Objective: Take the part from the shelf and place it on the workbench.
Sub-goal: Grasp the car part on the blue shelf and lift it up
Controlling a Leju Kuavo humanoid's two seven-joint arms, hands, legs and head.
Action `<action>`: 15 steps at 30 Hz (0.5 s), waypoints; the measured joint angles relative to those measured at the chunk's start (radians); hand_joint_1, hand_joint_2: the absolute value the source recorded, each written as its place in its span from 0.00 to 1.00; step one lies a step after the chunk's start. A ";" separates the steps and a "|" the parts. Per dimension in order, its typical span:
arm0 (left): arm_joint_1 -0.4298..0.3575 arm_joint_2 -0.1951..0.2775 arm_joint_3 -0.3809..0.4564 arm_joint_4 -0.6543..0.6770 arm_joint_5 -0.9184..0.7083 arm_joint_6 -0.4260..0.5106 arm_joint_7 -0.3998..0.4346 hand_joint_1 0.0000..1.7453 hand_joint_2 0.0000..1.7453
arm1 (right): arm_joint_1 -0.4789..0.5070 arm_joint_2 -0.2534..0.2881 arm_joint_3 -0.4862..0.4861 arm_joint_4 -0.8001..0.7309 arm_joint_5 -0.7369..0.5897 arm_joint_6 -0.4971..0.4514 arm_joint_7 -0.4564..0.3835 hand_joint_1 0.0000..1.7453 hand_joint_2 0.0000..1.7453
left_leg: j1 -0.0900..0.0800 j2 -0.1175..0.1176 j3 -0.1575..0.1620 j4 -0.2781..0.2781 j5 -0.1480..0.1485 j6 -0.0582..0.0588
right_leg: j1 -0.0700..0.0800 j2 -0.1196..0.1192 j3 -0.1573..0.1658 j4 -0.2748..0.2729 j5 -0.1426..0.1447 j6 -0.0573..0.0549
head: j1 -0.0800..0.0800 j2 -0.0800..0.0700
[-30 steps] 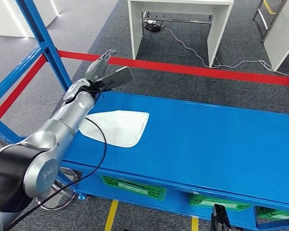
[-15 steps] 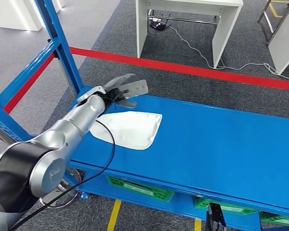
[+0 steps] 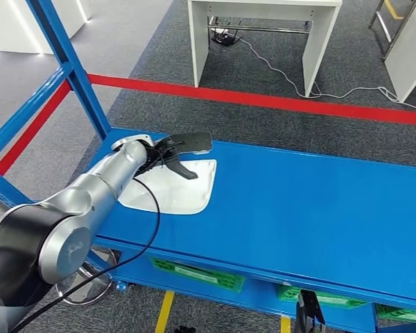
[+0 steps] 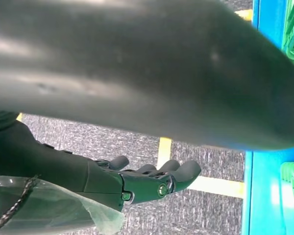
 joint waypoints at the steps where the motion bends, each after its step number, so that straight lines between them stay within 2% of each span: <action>1: -0.002 0.002 0.000 0.001 0.000 -0.004 0.000 0.00 1.00 | 0.000 0.000 0.000 0.000 0.000 0.000 0.000 0.00 0.00 | -0.001 0.001 0.033 -0.068 0.030 0.002 | 0.001 0.000 0.002 0.001 -0.002 0.004 | 0.000 0.000; 2: -0.005 0.004 0.000 0.002 0.000 -0.012 -0.001 0.00 1.00 | -0.001 0.001 0.000 0.000 0.000 0.000 0.000 0.00 0.00 | -0.002 0.002 0.060 -0.127 0.050 0.006 | 0.003 -0.001 0.003 0.002 -0.004 0.009 | 0.001 0.000; 3: -0.008 0.005 0.000 0.003 -0.002 -0.023 -0.002 0.00 1.00 | -0.002 0.001 0.000 0.000 0.001 0.001 0.000 0.00 0.00 | -0.004 0.003 0.075 -0.161 0.057 0.010 | 0.004 -0.001 0.002 0.003 -0.006 0.014 | 0.001 0.000; 7: -0.017 0.016 -0.011 0.009 -0.019 -0.071 -0.003 0.00 1.00 | -0.004 0.003 0.000 0.000 0.005 0.007 0.000 0.00 0.00 | -0.006 0.002 0.083 -0.180 0.055 0.036 | 0.002 -0.003 -0.008 0.011 -0.014 0.035 | 0.002 0.000; 9: -0.025 0.021 -0.018 0.010 -0.022 -0.084 -0.003 0.00 1.00 | -0.004 0.004 0.000 0.000 0.008 0.008 0.001 0.00 0.00 | -0.002 0.003 0.086 -0.185 0.059 0.049 | 0.000 -0.002 -0.045 0.085 -0.055 0.042 | 0.004 0.000; 11: -0.027 0.025 -0.024 0.014 -0.021 -0.093 0.000 0.00 1.00 | -0.003 0.004 0.000 0.000 0.011 0.009 0.001 0.00 0.00 | -0.004 0.002 0.086 -0.185 0.058 0.055 | 0.000 -0.001 -0.110 0.218 -0.109 0.045 | 0.005 0.000; 12: -0.026 0.026 -0.025 0.016 -0.019 -0.097 0.003 0.00 1.00 | -0.003 0.004 0.000 0.000 0.012 0.010 0.001 0.00 0.00 | -0.004 0.001 0.086 -0.185 0.058 0.055 | 0.000 -0.001 -0.138 0.270 -0.122 0.046 | 0.005 0.000; 13: -0.024 0.029 -0.027 0.019 -0.017 -0.102 0.007 0.00 1.00 | -0.003 0.004 0.000 0.000 0.014 0.010 0.001 0.00 0.00 | -0.005 0.000 0.086 -0.185 0.058 0.056 | 0.001 -0.001 -0.152 0.288 -0.117 0.045 | 0.005 0.000; 14: -0.023 0.032 -0.027 0.021 -0.016 -0.105 0.011 0.00 1.00 | -0.003 0.004 -0.001 0.000 0.015 0.010 0.001 0.00 0.00 | -0.006 0.000 0.087 -0.185 0.057 0.055 | 0.001 -0.001 -0.146 0.265 -0.094 0.044 | 0.005 0.000; 15: -0.022 0.035 -0.028 0.023 -0.015 -0.108 0.014 0.00 1.00 | -0.004 0.004 -0.001 0.000 0.016 0.010 0.001 0.00 0.00 | -0.006 -0.001 0.088 -0.184 0.056 0.054 | 0.001 -0.001 -0.121 0.207 -0.058 0.040 | 0.005 0.000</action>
